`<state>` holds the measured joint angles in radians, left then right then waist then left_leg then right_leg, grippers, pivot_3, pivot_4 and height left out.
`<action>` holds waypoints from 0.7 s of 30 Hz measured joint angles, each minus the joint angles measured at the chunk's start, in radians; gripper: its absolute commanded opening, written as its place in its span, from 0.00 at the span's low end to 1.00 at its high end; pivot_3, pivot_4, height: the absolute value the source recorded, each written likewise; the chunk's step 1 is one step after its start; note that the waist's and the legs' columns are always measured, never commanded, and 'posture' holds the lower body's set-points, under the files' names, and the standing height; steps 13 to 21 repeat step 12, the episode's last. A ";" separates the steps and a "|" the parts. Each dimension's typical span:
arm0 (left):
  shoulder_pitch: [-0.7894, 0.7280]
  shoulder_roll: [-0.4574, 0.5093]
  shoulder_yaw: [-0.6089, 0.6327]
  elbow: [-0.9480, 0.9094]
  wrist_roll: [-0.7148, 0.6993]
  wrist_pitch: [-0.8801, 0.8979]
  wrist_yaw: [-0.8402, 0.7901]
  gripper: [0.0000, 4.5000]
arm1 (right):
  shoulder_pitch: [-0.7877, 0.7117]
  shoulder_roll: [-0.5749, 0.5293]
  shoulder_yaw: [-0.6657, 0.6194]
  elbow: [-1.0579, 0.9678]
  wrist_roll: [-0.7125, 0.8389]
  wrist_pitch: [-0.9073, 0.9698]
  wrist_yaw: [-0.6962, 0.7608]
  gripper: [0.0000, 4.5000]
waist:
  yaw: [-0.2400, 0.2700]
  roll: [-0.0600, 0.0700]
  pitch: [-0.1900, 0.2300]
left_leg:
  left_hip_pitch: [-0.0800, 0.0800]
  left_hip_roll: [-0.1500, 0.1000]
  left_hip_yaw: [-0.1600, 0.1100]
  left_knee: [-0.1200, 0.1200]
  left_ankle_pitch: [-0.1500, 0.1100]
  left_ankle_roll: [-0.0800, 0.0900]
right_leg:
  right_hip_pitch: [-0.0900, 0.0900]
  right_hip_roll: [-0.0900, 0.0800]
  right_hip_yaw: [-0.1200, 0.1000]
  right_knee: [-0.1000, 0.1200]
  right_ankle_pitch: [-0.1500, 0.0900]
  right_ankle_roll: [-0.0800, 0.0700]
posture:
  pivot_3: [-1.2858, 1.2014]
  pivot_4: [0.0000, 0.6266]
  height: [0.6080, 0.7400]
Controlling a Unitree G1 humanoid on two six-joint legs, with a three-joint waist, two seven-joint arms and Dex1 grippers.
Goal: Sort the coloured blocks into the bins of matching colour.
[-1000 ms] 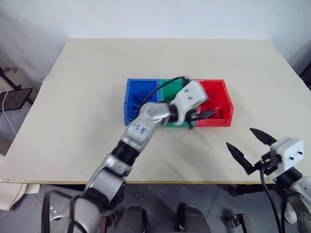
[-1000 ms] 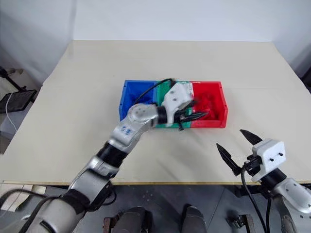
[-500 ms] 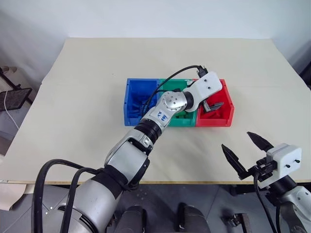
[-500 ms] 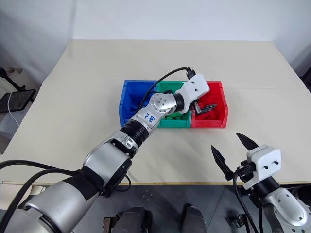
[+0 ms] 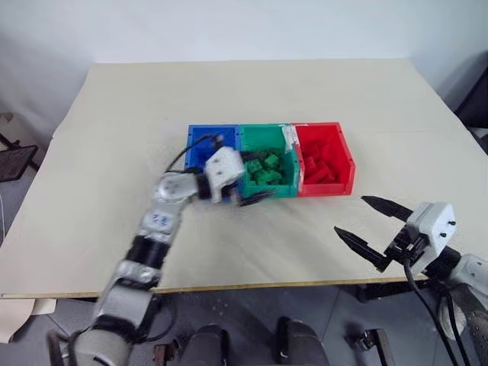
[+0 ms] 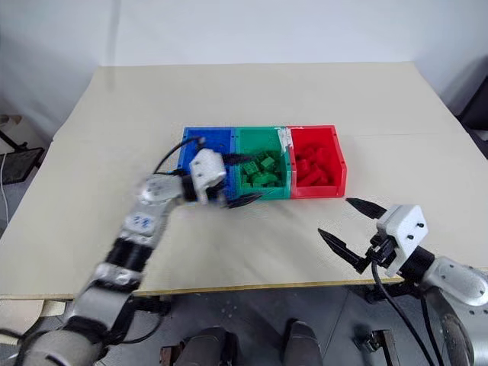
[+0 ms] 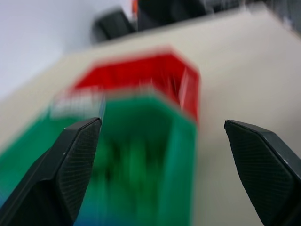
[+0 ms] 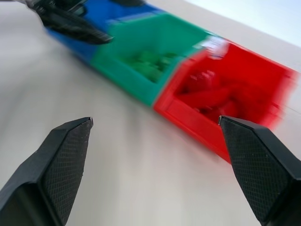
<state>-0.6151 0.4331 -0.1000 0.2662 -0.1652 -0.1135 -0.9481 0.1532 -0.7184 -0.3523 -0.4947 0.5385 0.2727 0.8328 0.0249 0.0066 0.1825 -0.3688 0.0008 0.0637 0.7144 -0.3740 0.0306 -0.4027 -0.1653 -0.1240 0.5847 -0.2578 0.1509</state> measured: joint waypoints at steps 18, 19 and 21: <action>0.351 0.239 0.191 -0.216 -0.083 0.104 -0.026 0.99 | -0.104 -0.003 0.069 0.124 -0.046 -0.078 0.084 1.00 | 0.007 0.000 0.000 | 0.000 0.000 -0.002 0.001 -0.001 -0.001 | 0.001 -0.001 -0.001 0.001 0.000 0.000 | 0.52 0.24 1.00; 0.351 0.239 0.191 -0.216 -0.083 0.104 -0.026 0.99 | -0.104 -0.003 0.069 0.124 -0.046 -0.078 0.084 1.00 | 0.007 0.000 0.000 | 0.000 0.000 -0.002 0.001 -0.001 -0.001 | 0.001 -0.001 -0.001 0.001 0.000 0.000 | 0.52 0.24 1.00; 0.351 0.239 0.191 -0.216 -0.083 0.104 -0.026 0.99 | -0.104 -0.003 0.069 0.124 -0.046 -0.078 0.084 1.00 | 0.007 0.000 0.000 | 0.000 0.000 -0.002 0.001 -0.001 -0.001 | 0.001 -0.001 -0.001 0.001 0.000 0.000 | 0.52 0.24 1.00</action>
